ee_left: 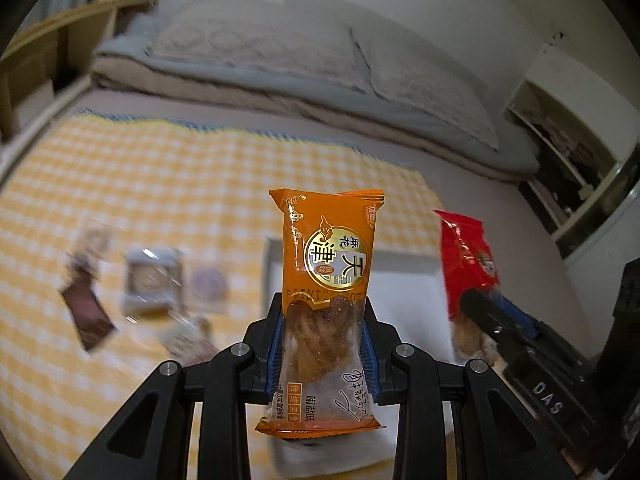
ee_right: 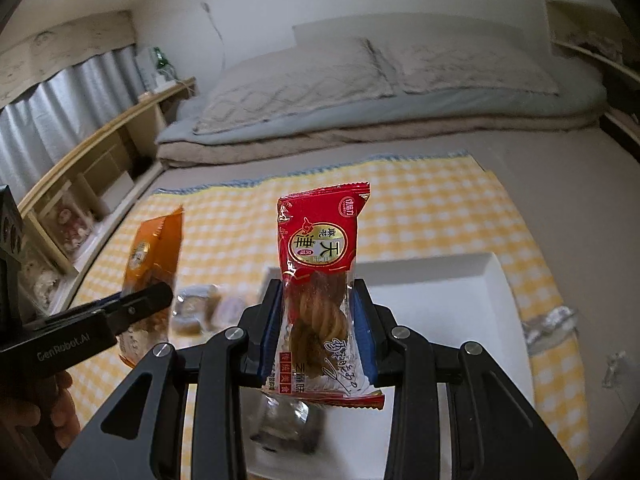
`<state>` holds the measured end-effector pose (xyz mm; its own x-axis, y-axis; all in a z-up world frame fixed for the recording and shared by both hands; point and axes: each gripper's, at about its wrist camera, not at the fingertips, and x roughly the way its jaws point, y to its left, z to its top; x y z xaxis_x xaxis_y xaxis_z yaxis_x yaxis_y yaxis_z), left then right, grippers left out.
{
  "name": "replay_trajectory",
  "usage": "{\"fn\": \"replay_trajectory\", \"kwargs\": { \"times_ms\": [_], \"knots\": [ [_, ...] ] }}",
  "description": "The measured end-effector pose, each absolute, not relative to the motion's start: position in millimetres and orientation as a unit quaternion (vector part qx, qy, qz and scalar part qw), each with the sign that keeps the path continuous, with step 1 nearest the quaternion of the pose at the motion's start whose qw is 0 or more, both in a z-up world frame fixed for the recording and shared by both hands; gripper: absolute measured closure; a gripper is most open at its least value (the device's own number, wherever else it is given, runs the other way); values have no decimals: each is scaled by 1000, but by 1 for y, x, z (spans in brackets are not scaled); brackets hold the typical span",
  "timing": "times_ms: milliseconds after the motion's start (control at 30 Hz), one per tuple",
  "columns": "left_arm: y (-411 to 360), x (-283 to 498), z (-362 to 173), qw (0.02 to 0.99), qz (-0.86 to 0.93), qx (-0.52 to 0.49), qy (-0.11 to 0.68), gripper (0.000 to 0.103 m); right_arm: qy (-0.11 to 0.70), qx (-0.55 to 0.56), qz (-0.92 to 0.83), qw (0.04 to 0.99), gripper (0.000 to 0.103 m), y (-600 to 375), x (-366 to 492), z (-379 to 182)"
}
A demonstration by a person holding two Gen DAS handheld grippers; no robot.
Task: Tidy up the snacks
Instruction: 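Carry both packs into the tray and open both tools beside the silver cake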
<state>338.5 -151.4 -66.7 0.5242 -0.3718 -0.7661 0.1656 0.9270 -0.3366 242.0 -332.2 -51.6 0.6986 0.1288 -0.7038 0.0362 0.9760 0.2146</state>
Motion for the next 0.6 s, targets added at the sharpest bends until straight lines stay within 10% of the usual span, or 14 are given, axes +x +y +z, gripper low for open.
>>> {"fn": "replay_trajectory", "kwargs": {
  "times_ms": [600],
  "knots": [
    [-236,380,-148,772,-180,-167,586,70,490,139,-7,860,69,-407,206,-114]
  ]
}}
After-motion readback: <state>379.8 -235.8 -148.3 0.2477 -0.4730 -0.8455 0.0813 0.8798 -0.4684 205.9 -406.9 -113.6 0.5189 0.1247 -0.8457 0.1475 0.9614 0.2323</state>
